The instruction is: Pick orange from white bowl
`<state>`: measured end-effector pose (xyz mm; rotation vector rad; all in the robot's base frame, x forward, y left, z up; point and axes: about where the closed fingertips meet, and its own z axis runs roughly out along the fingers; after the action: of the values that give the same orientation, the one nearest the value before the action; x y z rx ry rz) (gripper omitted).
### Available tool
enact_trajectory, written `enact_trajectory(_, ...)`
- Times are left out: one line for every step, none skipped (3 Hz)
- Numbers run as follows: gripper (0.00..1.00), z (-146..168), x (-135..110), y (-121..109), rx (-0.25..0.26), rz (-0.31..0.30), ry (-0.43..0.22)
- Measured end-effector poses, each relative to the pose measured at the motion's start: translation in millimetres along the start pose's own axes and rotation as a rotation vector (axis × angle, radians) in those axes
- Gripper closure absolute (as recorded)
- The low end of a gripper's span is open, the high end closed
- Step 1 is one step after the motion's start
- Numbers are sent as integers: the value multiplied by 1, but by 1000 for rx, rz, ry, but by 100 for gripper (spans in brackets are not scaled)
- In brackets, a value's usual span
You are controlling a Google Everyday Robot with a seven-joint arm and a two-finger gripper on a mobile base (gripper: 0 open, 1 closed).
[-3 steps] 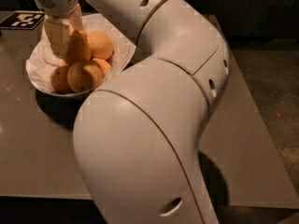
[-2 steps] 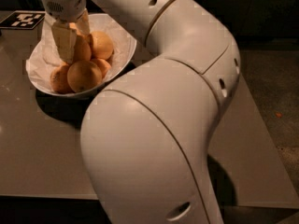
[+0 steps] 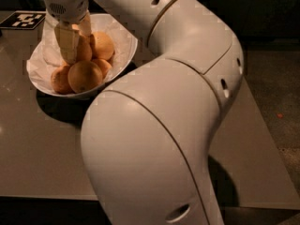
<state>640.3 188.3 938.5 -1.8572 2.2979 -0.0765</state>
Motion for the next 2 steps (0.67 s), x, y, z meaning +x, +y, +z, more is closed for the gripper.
enact_trajectory(71, 4, 0, 1, 0, 0, 0)
enact_trajectory(93, -2, 0, 0, 0, 0, 0)
